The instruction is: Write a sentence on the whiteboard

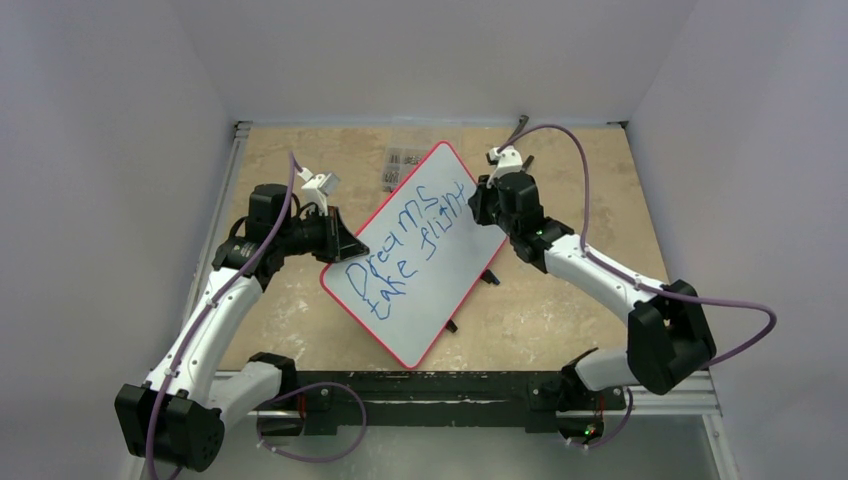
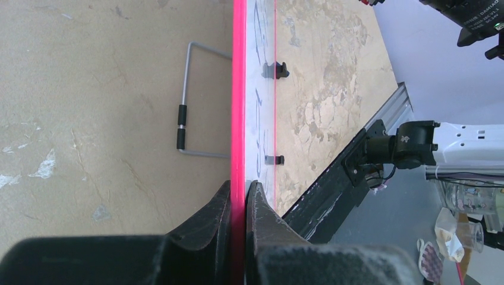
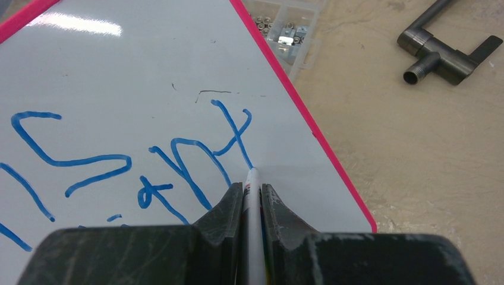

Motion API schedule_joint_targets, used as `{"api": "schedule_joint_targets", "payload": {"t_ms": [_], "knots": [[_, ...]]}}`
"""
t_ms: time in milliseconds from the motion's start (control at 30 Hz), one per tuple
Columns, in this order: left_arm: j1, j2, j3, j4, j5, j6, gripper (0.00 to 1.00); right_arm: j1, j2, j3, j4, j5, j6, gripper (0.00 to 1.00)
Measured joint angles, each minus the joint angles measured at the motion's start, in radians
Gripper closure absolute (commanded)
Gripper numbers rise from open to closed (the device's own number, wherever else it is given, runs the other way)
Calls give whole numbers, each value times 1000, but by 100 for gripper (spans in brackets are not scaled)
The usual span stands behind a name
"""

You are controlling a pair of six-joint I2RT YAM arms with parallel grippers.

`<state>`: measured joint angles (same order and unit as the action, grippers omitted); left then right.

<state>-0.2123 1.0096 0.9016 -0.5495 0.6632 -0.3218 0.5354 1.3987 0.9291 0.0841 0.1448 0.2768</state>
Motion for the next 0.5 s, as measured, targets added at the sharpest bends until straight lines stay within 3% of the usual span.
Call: {"api": "schedule_joint_targets", "payload": {"t_ms": [500], "knots": [[0, 0, 0, 2, 2, 1, 100, 0, -13, -21, -21, 47, 2, 100]]}}
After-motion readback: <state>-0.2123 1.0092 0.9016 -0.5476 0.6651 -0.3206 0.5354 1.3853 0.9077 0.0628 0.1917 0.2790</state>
